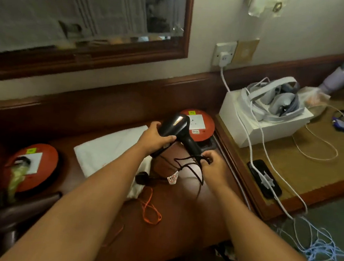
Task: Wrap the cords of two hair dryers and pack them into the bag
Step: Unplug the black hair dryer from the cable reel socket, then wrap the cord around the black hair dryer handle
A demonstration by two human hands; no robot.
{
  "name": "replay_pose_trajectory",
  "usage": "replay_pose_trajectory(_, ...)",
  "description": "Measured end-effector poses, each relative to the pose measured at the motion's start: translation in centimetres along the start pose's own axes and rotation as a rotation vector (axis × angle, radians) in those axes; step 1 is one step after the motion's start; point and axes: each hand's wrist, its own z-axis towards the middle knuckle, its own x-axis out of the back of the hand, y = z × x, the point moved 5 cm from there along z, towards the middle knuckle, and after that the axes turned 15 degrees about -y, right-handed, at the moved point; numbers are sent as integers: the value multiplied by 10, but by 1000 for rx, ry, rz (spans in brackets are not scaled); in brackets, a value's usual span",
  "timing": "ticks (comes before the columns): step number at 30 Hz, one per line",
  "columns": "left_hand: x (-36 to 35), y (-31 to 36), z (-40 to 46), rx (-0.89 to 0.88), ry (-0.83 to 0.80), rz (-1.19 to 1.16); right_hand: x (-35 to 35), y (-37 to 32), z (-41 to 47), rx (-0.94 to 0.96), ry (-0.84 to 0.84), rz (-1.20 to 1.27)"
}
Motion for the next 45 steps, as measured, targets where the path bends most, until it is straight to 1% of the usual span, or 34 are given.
replay_pose_trajectory(7,71,-21,-58,-35,250,-191,-33,-92,9,276,-70,-203)
replay_pose_trajectory(9,98,-40,-87,-8,373,-291,-57,-125,6,404,-97,-270)
replay_pose_trajectory(13,139,-66,-134,-11,606,-415,-97,-172,0,585,-123,-306)
replay_pose_trajectory(17,169,-93,-180,-47,810,-565,-126,-202,-12,739,-135,-318)
replay_pose_trajectory(19,182,-103,-200,-47,893,-622,-131,-210,-16,777,-139,-302)
replay_pose_trajectory(21,194,-110,-217,-51,958,-636,-133,-213,-16,756,-175,-273)
replay_pose_trajectory(23,204,-110,-232,-60,991,-618,-134,-213,-11,649,-232,-209)
replay_pose_trajectory(25,212,-111,-240,-69,1001,-580,-132,-215,-7,506,-269,-83)
replay_pose_trajectory(27,216,-110,-246,-85,999,-557,-127,-222,-3,411,-275,79)
replay_pose_trajectory(30,221,-113,-249,-111,986,-566,-117,-243,6,353,-219,333)
replay_pose_trajectory(32,225,-114,-252,-147,976,-598,-107,-253,20,315,-123,487)
replay_pose_trajectory(33,227,-115,-252,-161,975,-621,-100,-254,28,305,-58,495)
replay_pose_trajectory(35,229,-119,-254,-175,987,-677,-90,-243,47,222,24,388)
replay_pose_trajectory(37,230,-121,-253,-191,1010,-733,-89,-229,60,152,-10,178)
replay_pose_trajectory(38,230,-121,-251,-196,1017,-753,-93,-224,66,125,-87,0)
replay_pose_trajectory(40,231,-120,-247,-207,1022,-776,-107,-218,65,17,-293,-398)
replay_pose_trajectory(41,231,-119,-244,-214,1022,-785,-110,-222,62,-15,-339,-582)
replay_pose_trajectory(42,231,-118,-242,-222,1023,-797,-113,-230,60,-20,-380,-642)
replay_pose_trajectory(43,232,-116,-240,-233,1022,-806,-116,-238,59,14,-416,-719)
replay_pose_trajectory(44,233,-114,-238,-239,1022,-809,-117,-249,59,73,-409,-727)
replay_pose_trajectory(45,235,-112,-236,-243,1020,-805,-119,-264,57,173,-388,-736)
